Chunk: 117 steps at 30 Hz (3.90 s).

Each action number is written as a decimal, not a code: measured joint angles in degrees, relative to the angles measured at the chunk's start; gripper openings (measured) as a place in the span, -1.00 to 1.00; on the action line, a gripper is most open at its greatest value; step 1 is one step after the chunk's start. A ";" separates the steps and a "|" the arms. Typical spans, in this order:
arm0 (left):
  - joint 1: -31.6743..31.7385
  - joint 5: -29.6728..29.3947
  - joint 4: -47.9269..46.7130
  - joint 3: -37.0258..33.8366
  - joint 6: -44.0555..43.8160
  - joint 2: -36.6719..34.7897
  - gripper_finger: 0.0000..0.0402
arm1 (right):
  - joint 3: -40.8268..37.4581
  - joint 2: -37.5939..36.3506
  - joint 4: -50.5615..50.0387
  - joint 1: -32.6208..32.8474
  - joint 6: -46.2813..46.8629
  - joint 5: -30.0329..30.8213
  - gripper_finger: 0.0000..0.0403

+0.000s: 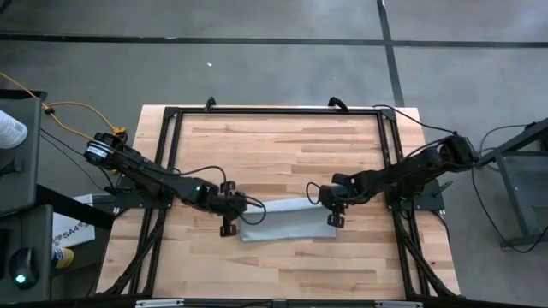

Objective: Fold microfiber towels
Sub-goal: Fold the gray towel on the table

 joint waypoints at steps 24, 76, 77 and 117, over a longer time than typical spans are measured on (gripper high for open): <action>-7.65 -2.00 6.04 0.05 -7.01 0.00 -1.00 | 0.04 -1.35 3.61 11.41 9.58 4.35 -0.98; -8.43 2.96 7.39 0.07 -10.06 5.74 -1.00 | 0.00 -0.27 4.73 16.29 13.67 0.19 -0.98; -8.43 3.02 7.51 0.07 -10.04 6.28 -1.00 | 0.00 0.18 4.90 16.25 13.60 -0.14 -0.98; -8.45 4.31 8.65 0.04 -10.43 8.66 -0.66 | -0.03 2.14 9.53 16.38 14.47 -6.11 -0.34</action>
